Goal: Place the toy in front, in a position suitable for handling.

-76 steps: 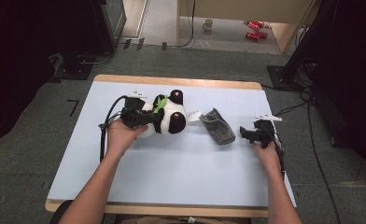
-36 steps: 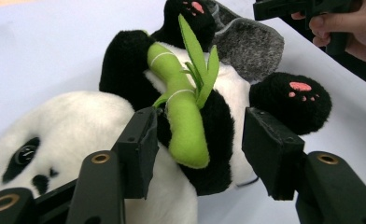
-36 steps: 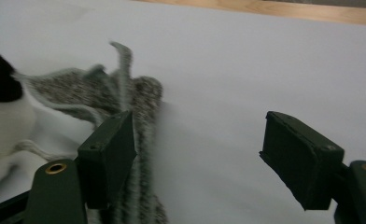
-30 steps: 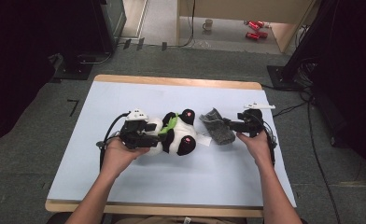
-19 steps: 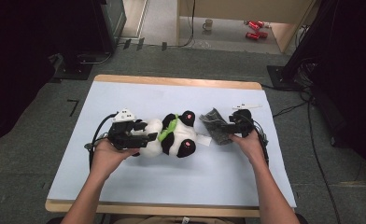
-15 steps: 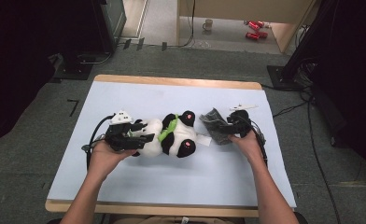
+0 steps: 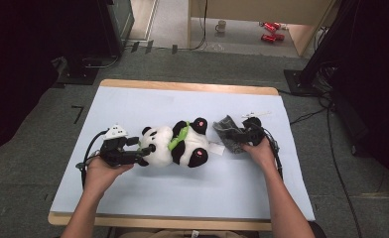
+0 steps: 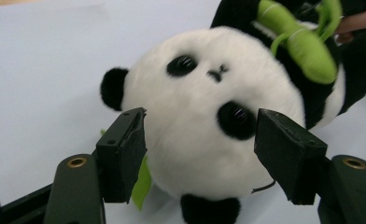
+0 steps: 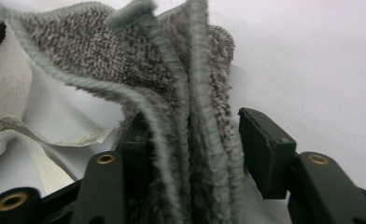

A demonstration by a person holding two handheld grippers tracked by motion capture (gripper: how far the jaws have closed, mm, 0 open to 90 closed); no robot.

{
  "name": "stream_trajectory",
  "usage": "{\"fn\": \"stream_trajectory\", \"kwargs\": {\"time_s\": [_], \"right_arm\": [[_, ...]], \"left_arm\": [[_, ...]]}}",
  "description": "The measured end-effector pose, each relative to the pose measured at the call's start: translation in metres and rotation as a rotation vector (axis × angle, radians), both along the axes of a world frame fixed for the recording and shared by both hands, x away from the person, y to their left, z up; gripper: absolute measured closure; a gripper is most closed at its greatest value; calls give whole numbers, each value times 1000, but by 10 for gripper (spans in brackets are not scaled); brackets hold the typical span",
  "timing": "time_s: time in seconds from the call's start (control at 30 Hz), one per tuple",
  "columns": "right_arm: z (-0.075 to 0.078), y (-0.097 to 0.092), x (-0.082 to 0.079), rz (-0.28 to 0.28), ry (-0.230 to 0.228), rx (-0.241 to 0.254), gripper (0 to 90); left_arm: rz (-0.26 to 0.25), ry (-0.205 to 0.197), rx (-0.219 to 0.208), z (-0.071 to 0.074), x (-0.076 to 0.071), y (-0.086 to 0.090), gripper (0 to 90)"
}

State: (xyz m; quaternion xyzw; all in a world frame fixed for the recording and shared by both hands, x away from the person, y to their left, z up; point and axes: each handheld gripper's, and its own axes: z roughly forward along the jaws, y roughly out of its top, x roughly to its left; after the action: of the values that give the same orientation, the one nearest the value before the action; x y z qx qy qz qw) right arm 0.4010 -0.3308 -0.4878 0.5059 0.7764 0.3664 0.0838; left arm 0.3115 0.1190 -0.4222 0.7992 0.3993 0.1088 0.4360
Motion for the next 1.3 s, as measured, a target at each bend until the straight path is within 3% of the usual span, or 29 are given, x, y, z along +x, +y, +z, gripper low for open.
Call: {"fn": "stream_trajectory", "kwargs": {"time_s": [0.17, 0.33, 0.4, 0.5, 0.7, 0.93, 1.3], "right_arm": [[1, 2, -1, 4, 34, 30, 672], [7, 5, -2, 1, 37, 5, 733], [14, 8, 2, -2, 85, -14, 741], [22, 12, -1, 13, 42, -39, 747], [40, 14, -3, 18, 35, 7, 745], [57, 15, -6, 3, 37, 68, 746], [88, 24, -11, 4, 34, 82, 751]], "left_arm": [[6, 14, 11, -8, 2, 2, 325], [-21, 8, 0, -10, 2, -1, 318], [-30, 9, -9, -12, 1, -3, 318], [-42, 16, -11, -15, 2, -4, 314], [-53, 39, -47, -22, 5, -3, 289], [-65, 33, -87, -28, 8, -3, 301], [-71, 38, -90, -28, 6, -4, 356]]}}
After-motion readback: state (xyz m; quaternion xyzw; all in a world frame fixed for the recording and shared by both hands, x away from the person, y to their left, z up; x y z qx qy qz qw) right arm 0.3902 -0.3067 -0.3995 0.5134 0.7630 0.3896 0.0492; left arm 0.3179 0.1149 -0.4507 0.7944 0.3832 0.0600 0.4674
